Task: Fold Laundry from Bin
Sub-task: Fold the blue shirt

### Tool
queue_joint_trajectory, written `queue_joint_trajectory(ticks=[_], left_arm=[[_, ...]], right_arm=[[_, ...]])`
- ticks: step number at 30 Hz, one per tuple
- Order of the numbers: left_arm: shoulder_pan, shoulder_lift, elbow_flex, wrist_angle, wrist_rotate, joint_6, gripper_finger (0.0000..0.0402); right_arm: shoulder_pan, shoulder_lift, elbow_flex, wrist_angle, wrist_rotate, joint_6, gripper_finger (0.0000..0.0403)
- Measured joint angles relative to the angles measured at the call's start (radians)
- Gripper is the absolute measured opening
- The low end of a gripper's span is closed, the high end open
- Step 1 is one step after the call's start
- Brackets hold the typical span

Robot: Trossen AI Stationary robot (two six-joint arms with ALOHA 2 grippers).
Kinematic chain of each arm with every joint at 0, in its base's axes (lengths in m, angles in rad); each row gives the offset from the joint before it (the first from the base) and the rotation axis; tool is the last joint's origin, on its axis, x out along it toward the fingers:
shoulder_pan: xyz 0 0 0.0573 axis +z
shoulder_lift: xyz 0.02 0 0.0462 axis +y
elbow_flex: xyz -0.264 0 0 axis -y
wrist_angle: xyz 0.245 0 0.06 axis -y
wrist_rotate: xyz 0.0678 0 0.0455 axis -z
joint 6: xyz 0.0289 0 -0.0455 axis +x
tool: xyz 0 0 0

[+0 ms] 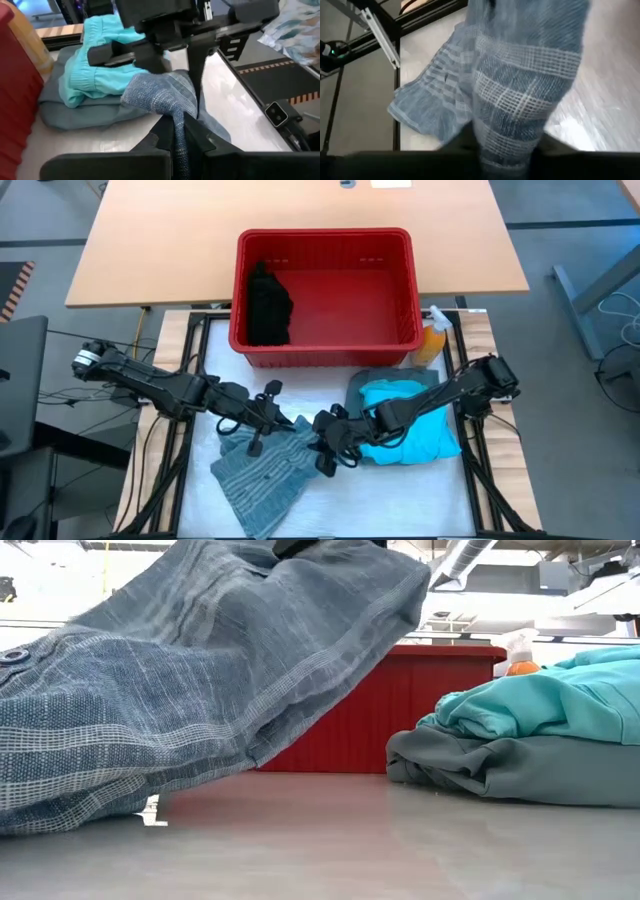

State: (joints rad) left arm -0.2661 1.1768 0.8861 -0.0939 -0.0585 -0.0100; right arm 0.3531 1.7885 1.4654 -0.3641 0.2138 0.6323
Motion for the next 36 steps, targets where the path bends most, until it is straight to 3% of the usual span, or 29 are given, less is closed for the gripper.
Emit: queue_joint_trajectory(ticks=[2,10,15,17,21,25,29,36], left_arm=[[0.000,-0.001,0.000,-0.002,-0.009,-0.005,0.0009],[0.002,-0.033,0.011,-0.077,-0.019,-0.059,0.0111],[0.009,-0.127,0.050,-0.197,-0.030,-0.140,0.0166],[0.004,-0.182,0.043,-0.281,0.020,-0.200,0.0175],[-0.058,-0.270,-0.051,-0.355,0.195,-0.325,0.0174],[-0.144,-0.274,-0.232,-0.159,0.242,-0.406,0.0157],[-0.172,-0.178,-0.376,0.103,0.250,-0.420,0.0125],[-0.161,0.048,-0.390,0.228,0.235,-0.278,0.0066]], right_arm=[[0.000,0.000,0.000,0.003,0.000,-0.008,0.0043],[-0.002,0.000,0.000,-0.022,-0.011,0.097,0.0045],[-0.002,0.000,0.000,-0.112,-0.012,0.189,0.0046],[-0.002,0.000,0.000,-0.144,-0.012,0.214,0.0046],[-0.002,0.000,0.000,-0.187,-0.015,0.263,0.0047],[-0.002,0.000,0.000,-0.194,-0.013,0.297,0.0047],[-0.008,0.000,0.000,-0.219,-0.010,0.345,0.0047],[-0.009,-0.007,0.015,-0.232,-0.035,0.393,0.0048]])
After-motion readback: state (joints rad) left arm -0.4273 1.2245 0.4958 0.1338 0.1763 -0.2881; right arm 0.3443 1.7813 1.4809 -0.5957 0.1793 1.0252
